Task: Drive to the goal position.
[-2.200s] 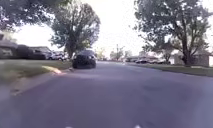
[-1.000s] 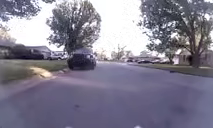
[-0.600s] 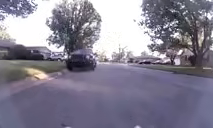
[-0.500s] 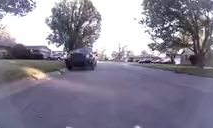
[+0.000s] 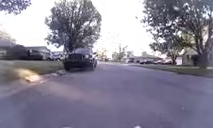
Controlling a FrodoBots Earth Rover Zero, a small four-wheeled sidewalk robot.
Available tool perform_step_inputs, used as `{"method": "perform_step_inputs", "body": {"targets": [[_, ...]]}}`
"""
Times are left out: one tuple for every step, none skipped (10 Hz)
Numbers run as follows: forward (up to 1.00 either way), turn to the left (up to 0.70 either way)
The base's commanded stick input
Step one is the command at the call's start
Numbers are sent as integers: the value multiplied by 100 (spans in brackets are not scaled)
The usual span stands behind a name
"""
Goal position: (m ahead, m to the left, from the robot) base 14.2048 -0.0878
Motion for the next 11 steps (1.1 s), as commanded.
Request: {"method": "perform_step_inputs", "body": {"targets": [[100, 0], [100, 0], [100, 0], [100, 0], [100, 0], [100, 0], [100, 0], [100, 0], [100, 0], [100, 0], [100, 0]]}}
